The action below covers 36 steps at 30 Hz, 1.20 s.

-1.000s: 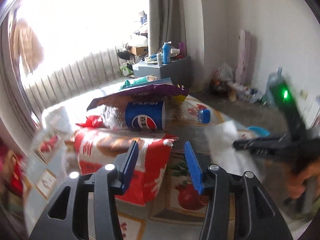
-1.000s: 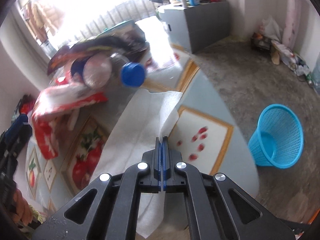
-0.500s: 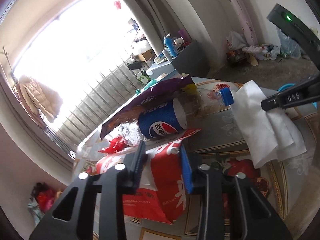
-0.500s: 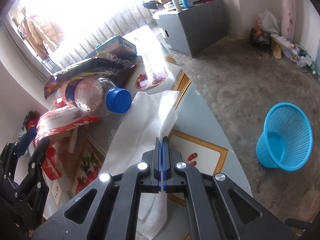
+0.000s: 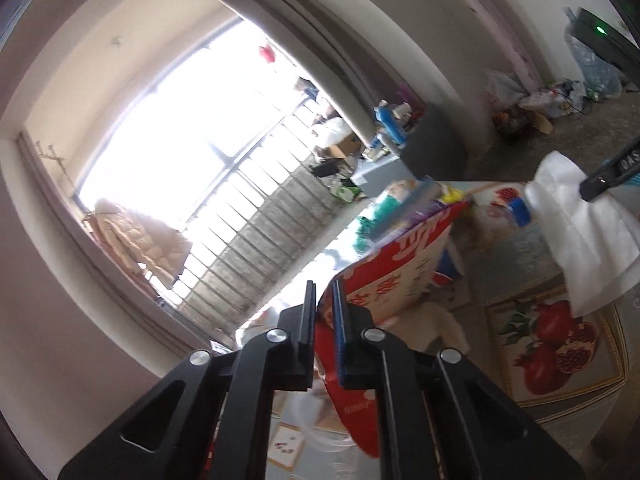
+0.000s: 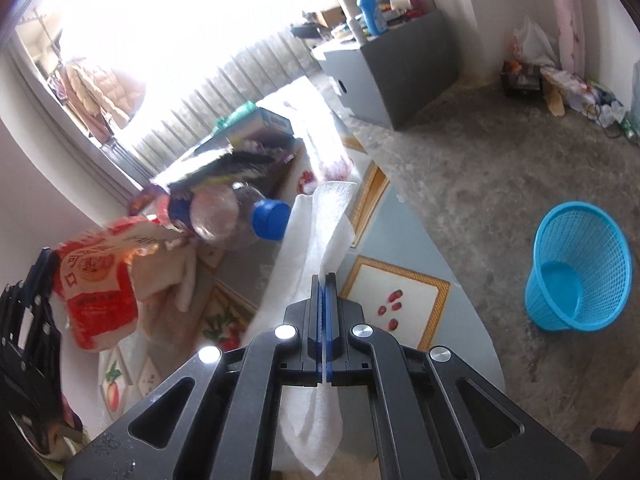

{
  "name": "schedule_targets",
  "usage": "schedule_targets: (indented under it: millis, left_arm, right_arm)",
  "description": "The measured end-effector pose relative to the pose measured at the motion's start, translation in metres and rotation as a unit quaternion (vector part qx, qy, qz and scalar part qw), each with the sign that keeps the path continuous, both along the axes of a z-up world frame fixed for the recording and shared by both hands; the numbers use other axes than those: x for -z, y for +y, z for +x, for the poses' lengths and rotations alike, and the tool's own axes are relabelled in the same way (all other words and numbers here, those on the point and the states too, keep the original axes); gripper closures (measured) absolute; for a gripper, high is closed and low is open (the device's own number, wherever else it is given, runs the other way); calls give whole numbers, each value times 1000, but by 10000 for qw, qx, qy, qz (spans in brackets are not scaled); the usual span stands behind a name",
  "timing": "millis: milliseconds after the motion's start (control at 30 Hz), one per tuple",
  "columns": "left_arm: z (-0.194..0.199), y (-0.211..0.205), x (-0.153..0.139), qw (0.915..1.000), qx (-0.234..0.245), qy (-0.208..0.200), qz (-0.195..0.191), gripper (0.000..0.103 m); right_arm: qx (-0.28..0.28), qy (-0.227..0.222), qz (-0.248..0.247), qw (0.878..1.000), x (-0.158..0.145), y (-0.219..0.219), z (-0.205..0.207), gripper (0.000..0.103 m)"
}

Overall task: Collect trash
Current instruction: 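Carry the red snack bag in the left tool toward the blue wastebasket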

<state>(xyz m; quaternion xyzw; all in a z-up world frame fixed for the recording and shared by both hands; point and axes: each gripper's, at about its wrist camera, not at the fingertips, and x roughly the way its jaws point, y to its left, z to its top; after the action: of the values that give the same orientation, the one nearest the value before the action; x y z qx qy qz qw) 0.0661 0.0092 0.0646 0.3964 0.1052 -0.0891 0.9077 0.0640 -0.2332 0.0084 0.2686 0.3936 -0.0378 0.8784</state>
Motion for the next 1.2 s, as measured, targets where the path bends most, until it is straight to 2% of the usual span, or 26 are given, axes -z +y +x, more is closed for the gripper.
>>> schedule_targets:
  millis: [167, 267, 300, 367, 400, 467, 500, 567, 667, 733, 800, 967, 1100, 1167, 1200]
  left_arm:
    - [-12, 22, -42, 9984, -176, -300, -445, 100]
    - [-22, 35, -69, 9948, -114, -93, -1012, 100]
    - [-25, 39, -78, 9915, -33, 122, -1294, 100]
    - [-27, 45, -92, 9800, 169, 634, -1878, 100]
    - [-27, 49, -101, 9665, 363, 1041, -2316, 100]
    - [-25, 48, -108, 9482, 552, 1504, -2744, 101]
    - [-23, 42, -111, 9354, 673, 1802, -2966, 101]
    - [-19, 27, -112, 9221, 838, 2107, -3134, 101]
    - [-11, -16, -113, 9102, 1126, 2435, -3156, 101]
    - [-2, -54, -107, 8990, 1342, 2727, -3152, 101]
    - [7, -95, -99, 8914, 1503, 2951, -3093, 101]
    - [30, -206, -66, 8901, 1749, 3307, -2602, 101]
    - [43, -303, -22, 8892, 1881, 3639, -2037, 100]
    - [52, -347, 4, 8855, 1872, 3853, -1802, 100]
    - [57, -376, 22, 8790, 1840, 4073, -1660, 100]
  right_arm:
    - [40, -254, 23, 9997, -15, 3, -17, 103]
    - [63, -419, 21, 9991, -25, 3, -28, 103]
    - [72, -474, 15, 9988, -27, 3, -32, 103]
    - [106, -603, -8, 9981, -34, 0, -40, 103]
    - [141, -673, -22, 9976, -38, -2, -45, 103]
    - [228, -774, -62, 9967, -43, -8, -53, 103]
    - [287, -823, -81, 9962, -46, -12, -58, 103]
    - [467, -923, -92, 9946, -50, -25, -70, 103]
    - [857, -1036, -135, 9908, -55, -49, -91, 103]
    - [1163, -1042, -165, 9876, -54, -67, -104, 103]
    - [1472, -996, -184, 9839, -50, -87, -116, 103]
    - [2323, -633, -197, 9704, -30, -139, -148, 103]
    - [2714, -381, -242, 9614, -8, -173, -155, 103]
    - [2860, -238, -189, 9577, 7, -192, -150, 103]
    - [2914, -196, -141, 9563, 14, -201, -147, 103]
